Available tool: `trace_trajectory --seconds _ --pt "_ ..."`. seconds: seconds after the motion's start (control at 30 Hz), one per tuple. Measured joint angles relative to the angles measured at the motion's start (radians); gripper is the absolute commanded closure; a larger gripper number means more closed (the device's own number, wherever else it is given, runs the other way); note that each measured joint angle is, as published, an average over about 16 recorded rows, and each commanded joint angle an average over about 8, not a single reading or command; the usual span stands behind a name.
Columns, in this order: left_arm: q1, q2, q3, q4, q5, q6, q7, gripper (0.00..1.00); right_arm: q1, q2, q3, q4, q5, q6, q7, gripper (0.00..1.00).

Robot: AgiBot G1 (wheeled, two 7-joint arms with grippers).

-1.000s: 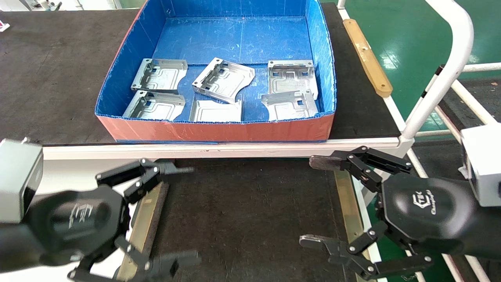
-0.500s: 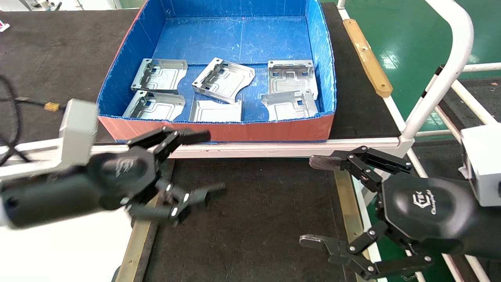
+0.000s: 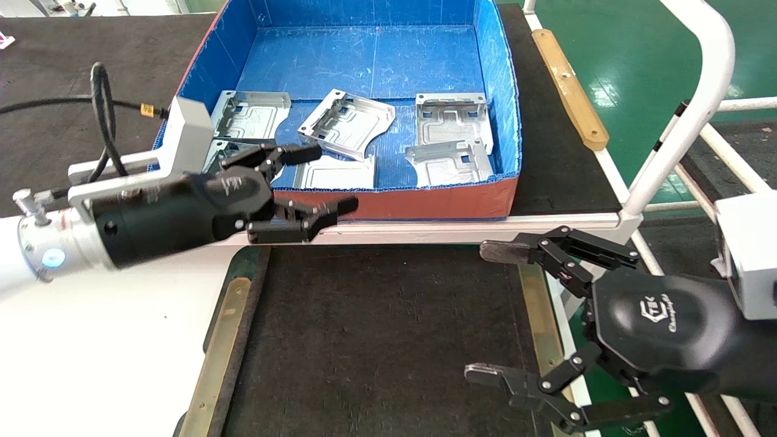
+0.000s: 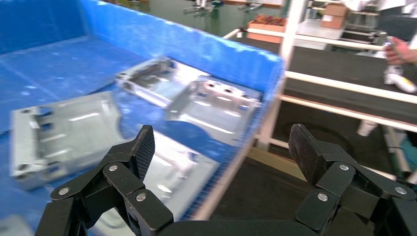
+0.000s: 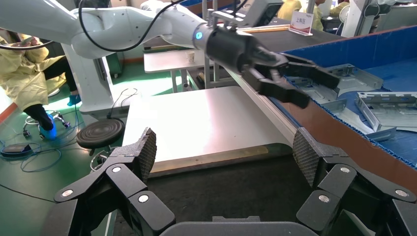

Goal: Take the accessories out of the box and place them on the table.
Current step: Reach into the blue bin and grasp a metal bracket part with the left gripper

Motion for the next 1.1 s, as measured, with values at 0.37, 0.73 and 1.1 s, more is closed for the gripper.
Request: trace_trajectory --seconds 0.37,0.73,1.1 --pt "-0.126 0.077 0.015 0.183 0.041 -0.025 0.045 0.0 0.0 0.0 0.0 0.0 0.0 0.0 0.0 0.0" --pt "-0.265 0.169 0.032 0.402 0.1 -0.084 0.159 0.0 0.0 0.0 0.0 0.0 0.0 0.0 0.0 0.0" --pt "-0.357 0.251 0.048 0.615 0.146 -0.147 0.309 0.0 0.0 0.0 0.0 0.0 0.0 0.0 0.0 0.0"
